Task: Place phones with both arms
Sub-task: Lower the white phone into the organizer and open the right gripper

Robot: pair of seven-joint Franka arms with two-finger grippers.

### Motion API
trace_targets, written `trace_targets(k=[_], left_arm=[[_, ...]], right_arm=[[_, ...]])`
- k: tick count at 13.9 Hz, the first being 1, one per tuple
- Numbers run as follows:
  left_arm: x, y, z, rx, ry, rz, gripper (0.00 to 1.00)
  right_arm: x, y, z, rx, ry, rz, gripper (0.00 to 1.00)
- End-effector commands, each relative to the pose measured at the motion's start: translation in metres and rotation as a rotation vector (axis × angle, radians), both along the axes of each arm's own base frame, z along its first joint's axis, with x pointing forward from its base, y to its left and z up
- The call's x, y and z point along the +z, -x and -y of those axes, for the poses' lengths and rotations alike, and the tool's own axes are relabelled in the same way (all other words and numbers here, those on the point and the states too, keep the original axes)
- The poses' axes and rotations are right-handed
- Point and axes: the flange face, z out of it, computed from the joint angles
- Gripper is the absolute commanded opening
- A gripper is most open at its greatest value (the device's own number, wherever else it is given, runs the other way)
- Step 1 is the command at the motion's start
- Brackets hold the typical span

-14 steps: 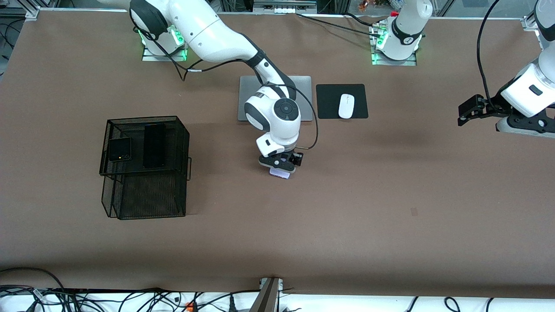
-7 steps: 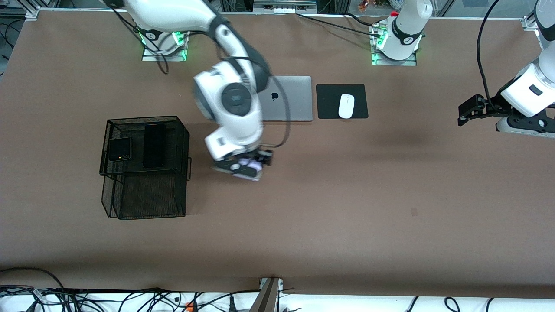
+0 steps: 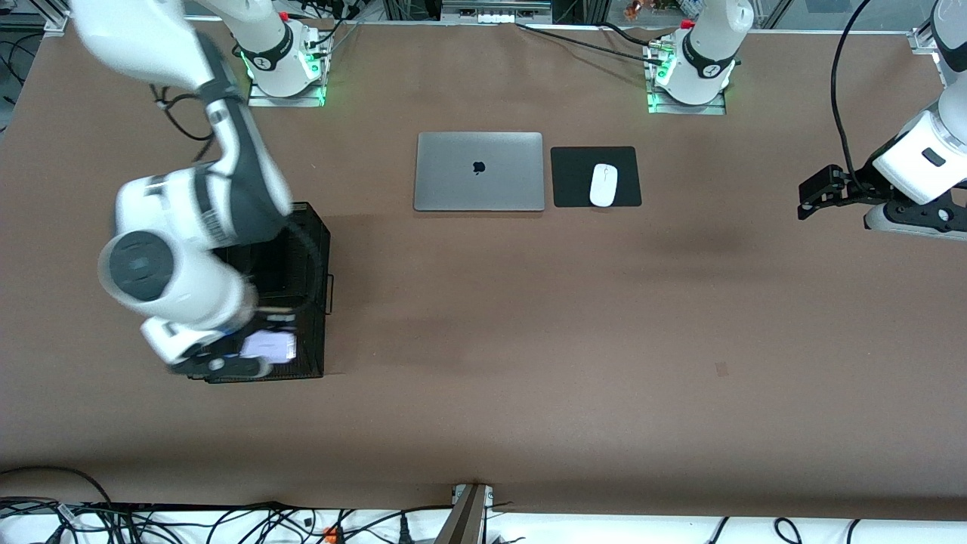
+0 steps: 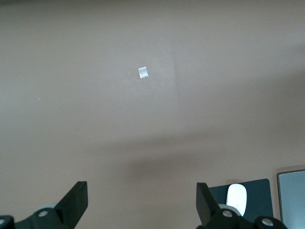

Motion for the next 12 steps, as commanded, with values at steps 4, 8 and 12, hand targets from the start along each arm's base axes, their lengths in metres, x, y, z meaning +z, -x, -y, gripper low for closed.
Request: trace_targets(k=[4, 8, 12], left_arm=[[0.003, 0.001, -0.001, -0.024, -0.013, 0.001, 1.00], [0.003, 0.001, -0.001, -0.024, -0.013, 0.001, 1.00], [0.003, 0.001, -0.001, -0.024, -0.013, 0.001, 1.00]], right_arm=[[-0.086, 0.006, 0.045, 0.039, -0.072, -0.007, 0.06], [-0.139, 0.034, 0.055, 0.052, -0.072, 0.049, 0.06], [-0.143, 0.039, 0.062, 0.035, -0.068, 0.049, 0.74]])
